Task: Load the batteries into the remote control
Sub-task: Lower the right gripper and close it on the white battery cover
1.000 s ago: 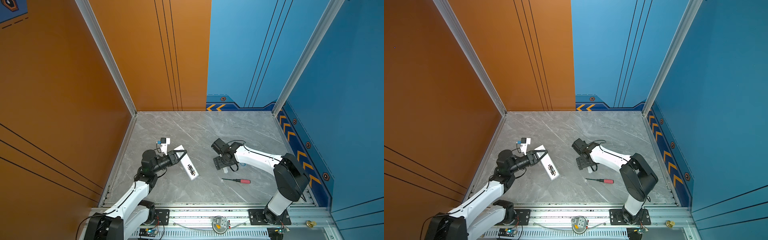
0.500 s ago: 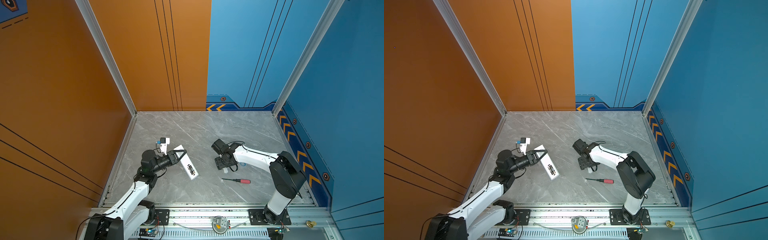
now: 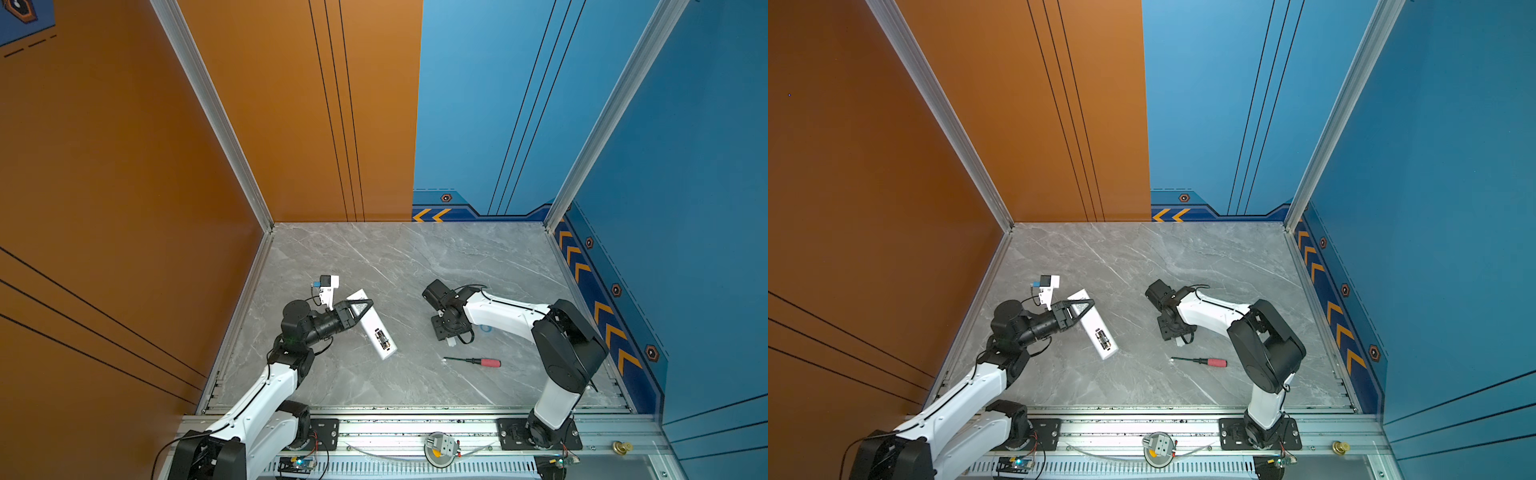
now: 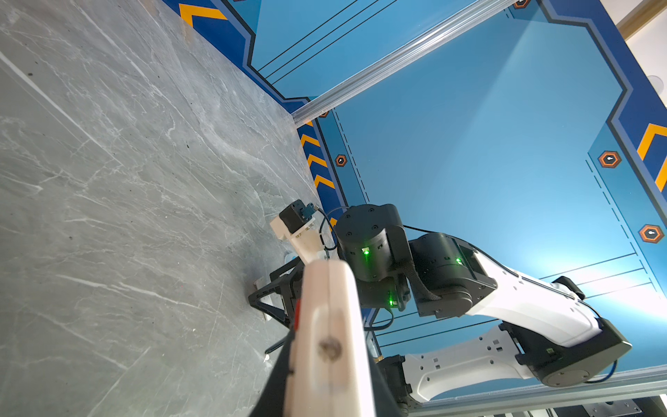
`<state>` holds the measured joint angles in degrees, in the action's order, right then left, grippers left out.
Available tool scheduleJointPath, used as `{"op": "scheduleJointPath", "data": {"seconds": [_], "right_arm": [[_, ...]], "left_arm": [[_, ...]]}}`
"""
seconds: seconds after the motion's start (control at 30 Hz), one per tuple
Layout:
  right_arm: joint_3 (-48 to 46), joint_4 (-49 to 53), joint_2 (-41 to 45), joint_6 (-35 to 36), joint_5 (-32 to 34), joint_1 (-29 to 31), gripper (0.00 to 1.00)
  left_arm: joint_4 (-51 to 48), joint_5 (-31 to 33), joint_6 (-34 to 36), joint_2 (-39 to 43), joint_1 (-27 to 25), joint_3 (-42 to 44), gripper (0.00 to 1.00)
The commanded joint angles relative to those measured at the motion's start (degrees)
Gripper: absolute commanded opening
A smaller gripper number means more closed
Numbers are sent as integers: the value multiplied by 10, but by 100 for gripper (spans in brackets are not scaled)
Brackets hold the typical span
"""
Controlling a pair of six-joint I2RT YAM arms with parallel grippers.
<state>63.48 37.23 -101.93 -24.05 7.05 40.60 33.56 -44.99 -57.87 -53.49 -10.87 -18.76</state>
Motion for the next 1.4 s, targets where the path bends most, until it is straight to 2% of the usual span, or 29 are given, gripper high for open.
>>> {"op": "scheduleJointPath", "data": {"seconds": [0.0,0.27,1.1,1.37], "right_arm": [[-8,-6,-7,0,-8,-19,54],[-12,-13,-13,1,-17,-27,52],[-19,-28,-31,4,-42,-33,30],[-20,-28,-34,5,-42,-34,27]], "left_arm": [[11,-4,7,10,5,3,0],[11,-4,8,12,5,5,0],[11,-4,7,11,5,6,0],[11,-4,8,13,5,8,0]]}}
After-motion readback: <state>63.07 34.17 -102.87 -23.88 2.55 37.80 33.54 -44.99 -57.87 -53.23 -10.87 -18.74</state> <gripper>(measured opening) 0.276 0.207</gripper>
